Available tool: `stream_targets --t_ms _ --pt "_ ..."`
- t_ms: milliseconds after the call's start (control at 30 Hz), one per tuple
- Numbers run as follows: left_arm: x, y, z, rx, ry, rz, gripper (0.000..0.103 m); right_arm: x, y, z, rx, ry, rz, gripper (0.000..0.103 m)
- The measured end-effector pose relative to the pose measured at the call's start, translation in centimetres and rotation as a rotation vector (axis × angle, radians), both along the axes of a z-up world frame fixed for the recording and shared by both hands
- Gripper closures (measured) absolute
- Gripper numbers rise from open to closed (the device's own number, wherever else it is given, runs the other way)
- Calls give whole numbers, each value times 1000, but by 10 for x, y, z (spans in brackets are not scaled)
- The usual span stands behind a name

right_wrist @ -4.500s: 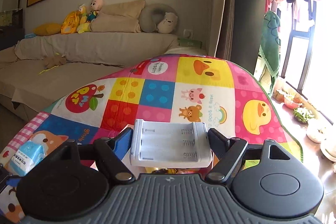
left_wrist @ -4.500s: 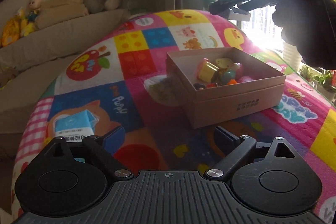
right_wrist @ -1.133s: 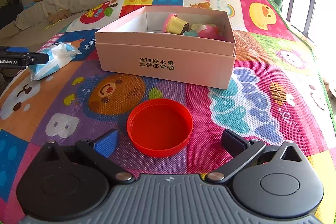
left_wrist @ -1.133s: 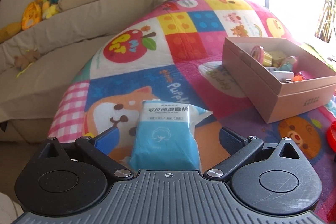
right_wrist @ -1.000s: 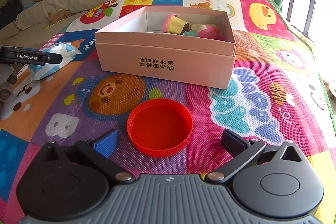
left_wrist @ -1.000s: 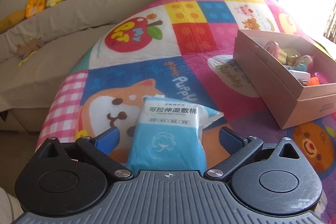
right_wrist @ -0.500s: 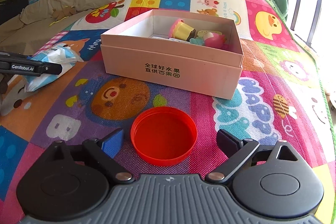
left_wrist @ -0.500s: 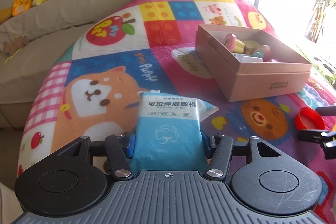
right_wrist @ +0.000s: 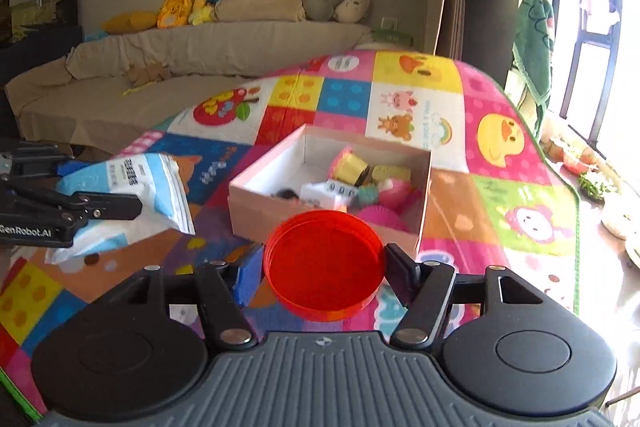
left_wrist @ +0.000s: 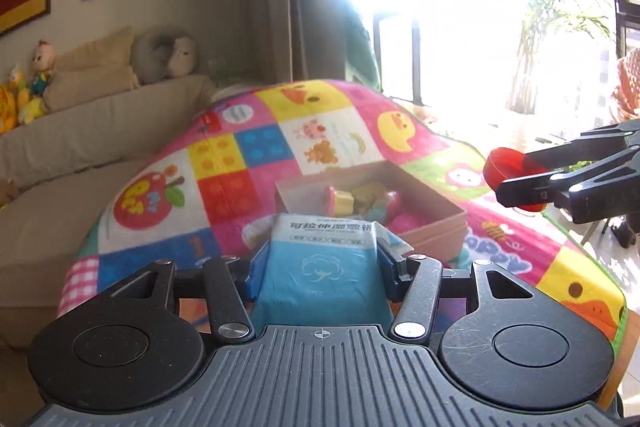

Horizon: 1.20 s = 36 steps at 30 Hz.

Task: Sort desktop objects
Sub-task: 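Carry the packet into the box with the left tool while the right grasps the red lid, then release the packet in the box with the left tool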

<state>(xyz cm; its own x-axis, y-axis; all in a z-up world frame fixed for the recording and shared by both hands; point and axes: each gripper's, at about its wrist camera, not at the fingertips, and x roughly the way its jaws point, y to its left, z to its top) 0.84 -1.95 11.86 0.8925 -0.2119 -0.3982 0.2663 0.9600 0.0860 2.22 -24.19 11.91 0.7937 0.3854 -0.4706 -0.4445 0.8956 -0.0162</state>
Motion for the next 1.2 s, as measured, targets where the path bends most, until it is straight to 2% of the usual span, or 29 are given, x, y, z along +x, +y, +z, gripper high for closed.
stream_targets --t_ms 67,167,233,333,367,400,467,533,600,767,900,1033,1133,1200 --pt "18 -14 10 3 -28 -9 45 2 -9 28 42 -57 -3 39" --pt "52 -34 9 37 -43 14 46 8 -17 51 55 -139 -39 39" --pt "85 -43 3 42 -26 55 46 18 -23 56 70 -143 -59 39" --pt "135 -47 -9 -36 7 148 45 33 -28 49 74 -122 -80 39" --pt "150 -47 -15 -64 1 177 43 40 -28 43 68 -111 -87 39" --pt "160 -49 -20 -81 -1 192 35 46 -28 38 64 -99 -92 39" --pt "176 -50 -34 -94 42 168 25 61 -28 26 57 -61 -107 39" --pt "166 -49 -46 -92 63 132 19 76 -29 15 48 -22 -124 39" --pt "146 -46 -57 -69 64 108 9 85 -30 2 29 1 -139 39" --pt "101 -27 -80 -31 98 108 7 108 -19 -21 19 66 -128 39" --pt "85 -8 -89 -30 139 129 6 132 6 -28 53 124 -79 39" --pt "71 9 -92 -41 143 143 4 167 30 -28 44 98 -91 38" --pt "64 23 -95 -69 135 173 3 188 42 -32 36 109 -93 13" --pt "64 32 -98 -119 140 200 3 195 52 -33 31 123 -91 13"
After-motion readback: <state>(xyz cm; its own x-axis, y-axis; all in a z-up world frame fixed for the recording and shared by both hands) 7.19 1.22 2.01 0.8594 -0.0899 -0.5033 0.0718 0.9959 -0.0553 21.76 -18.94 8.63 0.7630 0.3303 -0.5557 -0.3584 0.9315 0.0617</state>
